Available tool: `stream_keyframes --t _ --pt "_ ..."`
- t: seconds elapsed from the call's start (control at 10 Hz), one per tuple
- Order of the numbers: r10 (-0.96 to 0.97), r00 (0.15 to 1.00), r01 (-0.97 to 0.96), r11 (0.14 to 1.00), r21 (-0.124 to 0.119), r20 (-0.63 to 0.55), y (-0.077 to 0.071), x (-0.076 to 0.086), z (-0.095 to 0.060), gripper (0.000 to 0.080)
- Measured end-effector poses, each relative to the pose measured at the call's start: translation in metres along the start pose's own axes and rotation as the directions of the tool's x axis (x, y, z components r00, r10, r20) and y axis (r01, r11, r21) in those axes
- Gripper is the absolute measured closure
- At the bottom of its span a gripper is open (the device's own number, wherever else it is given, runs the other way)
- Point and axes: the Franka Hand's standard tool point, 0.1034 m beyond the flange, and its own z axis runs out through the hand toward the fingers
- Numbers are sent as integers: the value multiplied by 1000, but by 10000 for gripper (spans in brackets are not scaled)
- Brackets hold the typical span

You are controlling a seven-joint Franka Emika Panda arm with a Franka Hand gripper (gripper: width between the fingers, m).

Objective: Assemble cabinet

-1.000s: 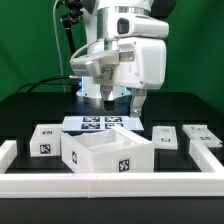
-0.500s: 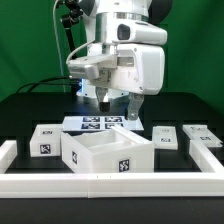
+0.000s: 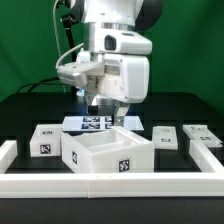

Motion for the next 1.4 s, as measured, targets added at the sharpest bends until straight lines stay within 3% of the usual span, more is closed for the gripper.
stream_keyframes --t 0.3,0.6,0.8,1.4 --pt "20 1000 -19 999 27 -19 -19 1 13 1" --pt "24 1000 -23 999 29 -20 -19 1 14 1" --pt "26 999 -24 998 50 -36 -30 9 23 1" --pt "42 997 -36 995 90 -68 -44 23 45 1"
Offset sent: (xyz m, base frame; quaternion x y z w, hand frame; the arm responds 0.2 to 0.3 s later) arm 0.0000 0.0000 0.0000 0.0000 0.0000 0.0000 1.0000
